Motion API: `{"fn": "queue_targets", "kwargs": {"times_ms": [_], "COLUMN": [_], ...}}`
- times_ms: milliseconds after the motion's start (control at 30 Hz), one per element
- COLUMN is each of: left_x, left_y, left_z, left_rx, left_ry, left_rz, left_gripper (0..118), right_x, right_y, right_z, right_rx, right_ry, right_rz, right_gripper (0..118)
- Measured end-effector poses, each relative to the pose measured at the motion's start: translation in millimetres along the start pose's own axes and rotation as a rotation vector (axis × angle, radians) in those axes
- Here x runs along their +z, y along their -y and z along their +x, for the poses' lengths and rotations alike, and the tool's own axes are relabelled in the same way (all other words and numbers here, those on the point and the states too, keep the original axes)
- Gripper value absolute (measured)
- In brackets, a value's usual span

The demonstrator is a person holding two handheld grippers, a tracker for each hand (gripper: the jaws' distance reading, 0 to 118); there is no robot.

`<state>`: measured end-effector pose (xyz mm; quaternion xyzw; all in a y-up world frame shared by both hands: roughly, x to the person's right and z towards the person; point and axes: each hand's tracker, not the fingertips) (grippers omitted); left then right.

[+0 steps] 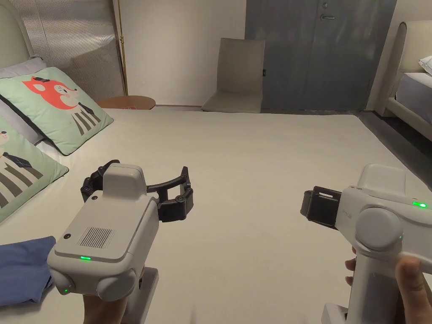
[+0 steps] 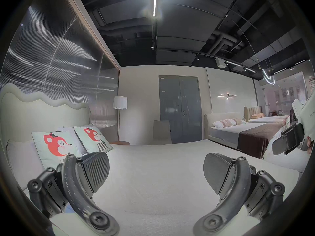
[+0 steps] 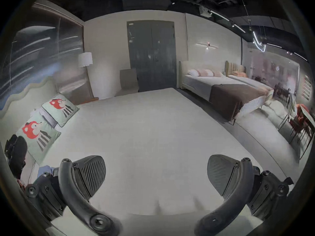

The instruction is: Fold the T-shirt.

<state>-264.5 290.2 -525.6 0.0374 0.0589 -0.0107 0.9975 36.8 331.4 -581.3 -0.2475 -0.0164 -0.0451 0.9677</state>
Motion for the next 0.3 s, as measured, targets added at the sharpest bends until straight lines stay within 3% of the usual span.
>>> {"fn": "queue_targets", "kwargs": {"times_ms": [200, 300], "left_x": [0.0, -0.5], "left_y": [-1.0, -1.2], "left_z": [-0.3, -0.6], "left_rx": [-0.002, -0.001], "left_ry": [-0.002, -0.003], "left_rz": [-0.001, 0.001], "left_gripper": [110, 110], "right_x": [0.3, -0.7], "right_y": [0.6, -0.7], "right_z": [-1.1, -0.3], "right_rx": [0.028, 0.005], "right_ry": [-0.011, -0.020], "right_rz": [0.043, 0.046], "right_gripper": [118, 118]}}
